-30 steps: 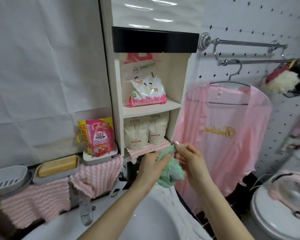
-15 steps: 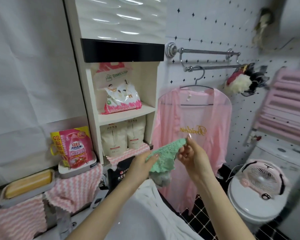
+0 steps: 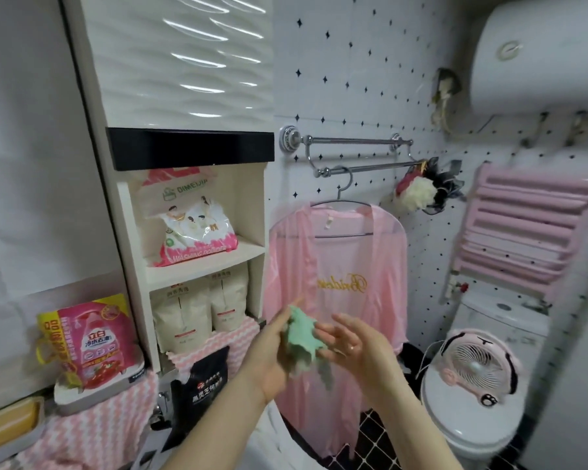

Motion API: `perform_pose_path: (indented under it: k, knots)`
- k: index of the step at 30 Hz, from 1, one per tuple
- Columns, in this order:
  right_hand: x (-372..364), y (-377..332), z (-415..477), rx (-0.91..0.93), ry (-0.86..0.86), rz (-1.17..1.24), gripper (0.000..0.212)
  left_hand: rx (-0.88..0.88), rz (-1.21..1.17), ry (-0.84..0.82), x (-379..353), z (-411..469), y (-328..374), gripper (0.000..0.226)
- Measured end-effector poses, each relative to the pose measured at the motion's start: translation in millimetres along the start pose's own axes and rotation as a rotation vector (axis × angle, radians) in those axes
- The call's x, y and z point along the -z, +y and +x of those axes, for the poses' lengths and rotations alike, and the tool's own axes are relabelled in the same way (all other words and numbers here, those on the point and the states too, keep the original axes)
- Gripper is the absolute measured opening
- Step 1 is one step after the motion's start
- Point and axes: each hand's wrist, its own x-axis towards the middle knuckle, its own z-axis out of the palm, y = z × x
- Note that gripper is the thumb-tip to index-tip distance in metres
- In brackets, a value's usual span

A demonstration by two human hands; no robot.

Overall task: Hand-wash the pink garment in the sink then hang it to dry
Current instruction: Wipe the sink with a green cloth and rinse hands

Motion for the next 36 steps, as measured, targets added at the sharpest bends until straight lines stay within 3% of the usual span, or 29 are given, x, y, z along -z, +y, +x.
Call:
perform_pose_path:
  k: [1, 3, 5, 7, 8, 11, 13, 15, 17, 18, 21, 23, 25, 28, 33, 36]
  knots:
    - [-4.1, -0.7, -2.0, 0.137, 0.106, -0.181, 0.029, -0.078, 0.117, 0.048, -6.2, 3.4, -3.3, 0.030]
    - [-16.1, 4.5, -2.9, 0.191, -0.023, -0.365, 0.031, -0.196, 0.450, 0.088, -25.2, 16.7, -10.0, 0.030]
    - [-26.7, 9.5, -3.0, 0.098, -0.127, -0.361, 0.031, -0.299, 0.880, 0.147, -34.8, 34.4, -11.9, 0.028]
    - [-24.9, -1.6, 1.0, 0.125, -0.055, -0.325, 0.023, -0.376, 1.299, 0.257, -32.0, 54.1, 3.6, 0.035]
    - [-20.6, -11.4, 3.8, 0.158, -0.031, -0.311, 0.020, -0.427, 1.359, 0.264, -32.7, 60.2, 16.8, 0.040]
    - [-16.2, -44.2, 14.1, 0.269, -0.103, -0.381, 0.022, -0.415, 1.263, 0.163, -42.0, 74.3, 47.2, 0.046]
    - [-23.3, -58.5, 23.7, 0.284, -0.168, -0.499, 0.048, -0.140, 0.933, -0.022, -57.6, 80.8, 59.8, 0.050]
    - [-32.4, -73.5, 38.3, 0.345, -0.107, -0.523, 0.036, -0.005, 0.747, -0.171, -67.6, 87.7, 72.1, 0.065]
    - [-38.0, -95.2, 50.5, 0.388, -0.025, -0.485, 0.015, -0.140, 0.872, -0.252, -74.1, 95.4, 86.1, 0.094]
    - [-37.4, -107.4, 57.4, 0.398, -0.010, -0.457, 0.014, -0.274, 1.024, -0.259, -77.3, 97.5, 93.2, 0.100]
    - [-37.5, -141.6, 73.4, 0.405, -0.032, -0.414, 0.014, -0.576, 1.347, -0.241, -80.2, 110.5, 114.2, 0.073]
    - [-39.9, -153.9, 85.9, 0.398, -0.055, -0.417, 0.016, -0.584, 1.351, -0.231, -80.3, 125.7, 127.0, 0.040]
    - [-45.3, -159.8, 99.3, 0.393, -0.036, -0.413, 0.014, -0.584, 1.394, -0.217, -87.6, 136.9, 138.1, 0.022]
    - [-54.5, -167.8, 117.6, 0.424, 0.000, -0.424, 0.010, -0.583, 1.396, -0.207, -103.0, 152.6, 151.4, 0.024]
    - [-58.8, -199.3, 141.4, 0.577, 0.108, -0.673, 0.010, -0.742, 1.479, -0.086, -125.9, 173.8, 176.3, 0.029]
    - [-57.5, -207.2, 153.2, 0.642, 0.105, -0.727, 0.014, -0.779, 1.498, -0.112, -142.3, 179.8, 183.2, 0.034]
